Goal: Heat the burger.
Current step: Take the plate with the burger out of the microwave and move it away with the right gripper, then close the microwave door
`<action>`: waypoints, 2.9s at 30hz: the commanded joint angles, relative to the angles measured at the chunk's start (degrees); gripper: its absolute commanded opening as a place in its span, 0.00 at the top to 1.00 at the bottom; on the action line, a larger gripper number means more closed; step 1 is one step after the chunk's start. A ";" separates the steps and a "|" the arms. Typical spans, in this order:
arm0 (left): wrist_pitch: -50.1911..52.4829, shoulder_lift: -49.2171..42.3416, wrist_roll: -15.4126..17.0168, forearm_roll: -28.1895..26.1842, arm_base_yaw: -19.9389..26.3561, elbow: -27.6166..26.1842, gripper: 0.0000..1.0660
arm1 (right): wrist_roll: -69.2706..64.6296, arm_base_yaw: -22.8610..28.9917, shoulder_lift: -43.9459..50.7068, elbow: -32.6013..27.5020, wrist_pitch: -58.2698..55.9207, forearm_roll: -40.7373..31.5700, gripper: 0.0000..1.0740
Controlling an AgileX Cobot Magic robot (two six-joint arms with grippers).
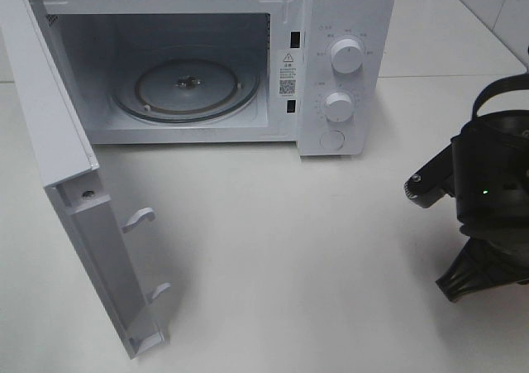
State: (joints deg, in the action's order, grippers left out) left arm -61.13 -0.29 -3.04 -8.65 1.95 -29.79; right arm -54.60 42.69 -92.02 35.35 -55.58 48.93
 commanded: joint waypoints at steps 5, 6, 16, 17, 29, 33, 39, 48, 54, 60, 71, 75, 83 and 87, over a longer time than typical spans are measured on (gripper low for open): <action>-0.11 -0.86 0.06 0.11 0.06 0.11 0.06 | -4.64 -1.83 -4.30 0.29 0.17 3.21 1.00; -0.11 -0.86 0.06 0.11 0.06 0.11 0.06 | -4.98 -2.18 -4.81 0.29 0.40 3.38 1.00; -0.11 -0.86 0.06 0.11 0.06 0.11 0.06 | -10.08 -2.69 -7.56 0.29 2.01 5.39 1.00; -0.11 -0.86 0.06 0.11 0.06 0.11 0.06 | -10.31 -3.38 -7.56 0.29 3.09 5.39 0.99; -0.11 -0.86 0.06 0.11 0.06 0.11 0.06 | -10.49 -5.96 -7.56 0.29 5.27 4.58 0.84; -0.11 -0.86 0.06 0.11 0.06 0.11 0.06 | -10.49 -6.02 -7.56 0.29 7.91 3.84 0.70; -0.11 -0.86 0.06 0.11 0.06 0.11 0.06 | -8.25 -5.96 -7.22 0.29 8.82 1.66 0.60; -0.11 -0.86 0.06 0.11 0.06 0.11 0.06 | -1.32 -5.84 -0.11 0.29 10.71 -0.57 0.58; -0.11 -0.86 0.06 0.11 0.06 0.11 0.06 | 3.50 -5.84 7.91 0.29 14.95 -4.07 0.51; -0.11 -0.86 0.06 0.11 0.06 0.11 0.06 | 15.13 -5.84 18.28 0.29 19.77 -12.26 0.30; -0.11 -0.86 0.06 0.11 0.06 0.11 0.06 | 35.29 -5.84 32.83 0.29 16.62 -29.91 0.26; -0.11 -0.86 0.06 0.11 0.06 0.11 0.06 | 40.05 -5.84 36.44 0.29 13.75 -35.07 0.27; -0.11 -0.86 0.06 0.11 0.06 0.11 0.06 | 42.86 -5.84 43.66 0.29 7.56 -36.44 0.29; -0.11 -0.86 0.06 0.11 0.06 0.11 0.06 | 43.03 -5.84 48.70 0.29 4.70 -36.44 0.29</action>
State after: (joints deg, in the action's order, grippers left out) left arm -61.13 -0.29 -3.04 -8.65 1.95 -29.79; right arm -12.32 36.84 -45.84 35.35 -48.93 12.61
